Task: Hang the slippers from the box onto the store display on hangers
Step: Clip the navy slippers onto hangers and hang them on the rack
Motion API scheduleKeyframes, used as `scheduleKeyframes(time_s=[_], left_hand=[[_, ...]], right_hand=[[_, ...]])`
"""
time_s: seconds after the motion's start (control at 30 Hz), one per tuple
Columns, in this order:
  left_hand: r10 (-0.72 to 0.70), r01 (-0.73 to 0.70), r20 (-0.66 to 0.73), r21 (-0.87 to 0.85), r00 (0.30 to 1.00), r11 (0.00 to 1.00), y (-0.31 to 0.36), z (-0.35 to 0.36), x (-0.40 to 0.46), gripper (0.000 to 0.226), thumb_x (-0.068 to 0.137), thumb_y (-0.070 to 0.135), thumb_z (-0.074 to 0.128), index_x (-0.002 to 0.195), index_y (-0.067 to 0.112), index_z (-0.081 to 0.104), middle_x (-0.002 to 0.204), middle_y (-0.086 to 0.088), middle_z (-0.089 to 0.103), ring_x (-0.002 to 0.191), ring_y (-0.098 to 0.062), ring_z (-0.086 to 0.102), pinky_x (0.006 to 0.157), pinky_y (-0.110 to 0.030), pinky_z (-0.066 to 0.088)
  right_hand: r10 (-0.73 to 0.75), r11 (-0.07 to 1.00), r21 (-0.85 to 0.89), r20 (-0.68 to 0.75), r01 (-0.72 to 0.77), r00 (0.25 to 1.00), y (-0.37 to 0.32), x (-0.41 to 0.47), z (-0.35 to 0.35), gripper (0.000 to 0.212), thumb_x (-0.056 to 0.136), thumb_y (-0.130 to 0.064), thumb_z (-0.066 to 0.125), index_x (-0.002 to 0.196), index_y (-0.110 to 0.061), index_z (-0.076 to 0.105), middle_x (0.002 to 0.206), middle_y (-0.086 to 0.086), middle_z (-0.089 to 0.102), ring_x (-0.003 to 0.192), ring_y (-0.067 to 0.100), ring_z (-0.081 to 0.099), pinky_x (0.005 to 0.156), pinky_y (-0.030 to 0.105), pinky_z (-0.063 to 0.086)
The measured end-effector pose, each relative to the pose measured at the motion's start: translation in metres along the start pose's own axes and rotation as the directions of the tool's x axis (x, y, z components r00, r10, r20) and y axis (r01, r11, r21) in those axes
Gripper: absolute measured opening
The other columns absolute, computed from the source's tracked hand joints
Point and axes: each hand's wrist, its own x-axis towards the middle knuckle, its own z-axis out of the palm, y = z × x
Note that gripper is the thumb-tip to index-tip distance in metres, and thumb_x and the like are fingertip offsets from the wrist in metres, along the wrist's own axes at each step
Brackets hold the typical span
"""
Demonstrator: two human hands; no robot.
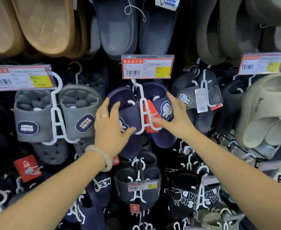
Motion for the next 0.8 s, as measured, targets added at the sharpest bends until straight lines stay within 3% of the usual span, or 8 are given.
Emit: scheduleKeyframes(time_s=[0.07,0.17,0.27,0.33,0.43,0.57,0.7,0.8], left_hand=[[-0.079,0.075,-0.019,-0.158,0.997,0.985,0.006,0.007,-0.019,0.087,0.069,0.03,0.078,0.14,0.01,0.032,0.152,-0.015,0.012,0.14,-0.03,0.013,0.114,-0.033,0.012],[-0.286,0.258,-0.008,-0.411,0.958,0.874,0.015,0.022,-0.039,0.091,0.071,0.022,0.078,0.142,0.009,0.024,0.151,-0.013,0.012,0.141,-0.022,0.012,0.11,-0.019,0.008],[-0.535,0.506,0.122,-0.546,0.836,0.667,0.016,0.04,-0.041,0.102,0.067,0.022,0.081,0.144,0.009,0.016,0.148,-0.015,0.02,0.139,-0.025,0.02,0.114,-0.032,0.017],[-0.609,0.611,0.228,-0.572,0.76,0.548,0.013,0.048,-0.034,0.11,0.063,0.027,0.083,0.145,0.011,0.011,0.147,-0.016,0.023,0.138,-0.027,0.025,0.114,-0.036,0.023],[-0.624,0.621,0.235,-0.585,0.746,0.522,0.006,0.055,-0.021,0.112,0.061,0.033,0.083,0.144,0.01,0.012,0.144,-0.016,0.029,0.133,-0.028,0.033,0.112,-0.04,0.029],[-0.607,0.627,0.248,-0.543,0.755,0.558,-0.001,0.06,-0.003,0.109,0.067,0.039,0.079,0.146,0.013,0.009,0.146,-0.017,0.029,0.134,-0.032,0.033,0.111,-0.045,0.029],[-0.569,0.628,0.305,-0.552,0.764,0.548,-0.012,0.059,0.012,0.122,0.046,0.056,0.074,0.146,0.019,0.015,0.143,-0.008,0.041,0.129,-0.026,0.043,0.109,-0.046,0.035],[-0.523,0.634,0.377,-0.586,0.764,0.505,-0.027,0.058,0.019,0.121,0.041,0.056,0.076,0.144,0.019,0.023,0.137,0.0,0.05,0.124,-0.02,0.05,0.107,-0.043,0.04]], right_hand=[[-0.03,0.994,-0.103,0.032,0.033,0.999,-0.009,0.006,-0.001,0.099,0.066,-0.04,0.079,0.144,-0.038,0.018,0.156,0.004,-0.003,0.145,0.016,-0.001,0.116,0.036,0.012],[-0.069,0.957,-0.28,0.059,0.083,0.996,-0.023,0.022,-0.002,0.091,0.06,-0.048,0.08,0.138,-0.037,0.035,0.157,0.004,-0.009,0.145,0.022,-0.005,0.118,0.041,0.009],[0.003,0.95,-0.311,0.13,0.038,0.992,-0.027,0.036,-0.003,0.074,0.06,-0.045,0.081,0.125,-0.034,0.048,0.156,0.005,-0.005,0.145,0.027,0.003,0.117,0.041,0.015],[0.042,0.945,-0.326,0.192,0.023,0.981,-0.025,0.04,-0.002,0.072,0.06,-0.042,0.083,0.121,-0.033,0.046,0.153,0.007,0.005,0.141,0.031,0.013,0.114,0.042,0.023],[0.053,0.919,-0.393,0.219,0.038,0.974,-0.025,0.041,-0.001,0.076,0.059,-0.042,0.082,0.122,-0.033,0.041,0.14,0.007,0.017,0.131,0.034,0.026,0.11,0.044,0.031],[0.059,0.9,-0.434,0.187,0.029,0.981,-0.028,0.044,-0.005,0.068,0.063,-0.04,0.081,0.118,-0.032,0.042,0.144,0.006,0.011,0.131,0.032,0.02,0.108,0.04,0.029],[0.036,0.893,-0.448,0.14,0.03,0.989,-0.016,0.043,-0.005,0.064,0.066,-0.029,0.08,0.119,-0.031,0.045,0.141,0.009,0.017,0.13,0.034,0.026,0.106,0.04,0.033],[0.036,0.919,-0.394,0.104,0.008,0.994,-0.011,0.044,-0.002,0.064,0.064,-0.028,0.081,0.119,-0.03,0.048,0.134,0.011,0.023,0.128,0.032,0.03,0.107,0.04,0.034]])
